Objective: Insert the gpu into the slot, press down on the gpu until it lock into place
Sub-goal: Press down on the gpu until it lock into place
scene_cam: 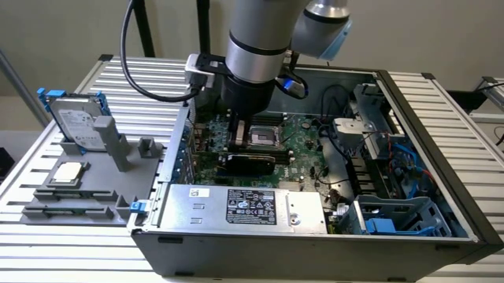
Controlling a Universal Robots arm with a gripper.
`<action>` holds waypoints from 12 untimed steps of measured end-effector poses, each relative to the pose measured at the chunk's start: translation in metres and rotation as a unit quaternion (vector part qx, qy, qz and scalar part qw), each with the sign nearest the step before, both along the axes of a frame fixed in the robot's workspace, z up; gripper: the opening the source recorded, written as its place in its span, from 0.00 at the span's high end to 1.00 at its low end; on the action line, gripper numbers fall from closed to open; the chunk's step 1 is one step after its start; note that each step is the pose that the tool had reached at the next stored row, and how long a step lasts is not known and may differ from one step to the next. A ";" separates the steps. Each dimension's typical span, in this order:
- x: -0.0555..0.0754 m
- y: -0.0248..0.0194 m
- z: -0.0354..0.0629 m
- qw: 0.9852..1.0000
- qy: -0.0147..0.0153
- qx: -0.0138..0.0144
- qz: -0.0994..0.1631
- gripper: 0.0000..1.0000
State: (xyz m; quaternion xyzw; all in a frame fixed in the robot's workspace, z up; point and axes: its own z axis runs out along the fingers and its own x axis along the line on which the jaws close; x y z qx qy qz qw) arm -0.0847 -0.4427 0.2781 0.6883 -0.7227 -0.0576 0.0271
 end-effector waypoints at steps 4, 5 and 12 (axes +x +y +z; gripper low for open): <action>-0.002 0.0010 -0.0025 1.000 -0.003 -0.001 0.000 0.89; -0.003 0.0011 -0.0031 1.000 -0.003 -0.001 0.000 0.89; -0.005 0.0011 -0.0082 1.000 -0.005 -0.002 0.000 0.89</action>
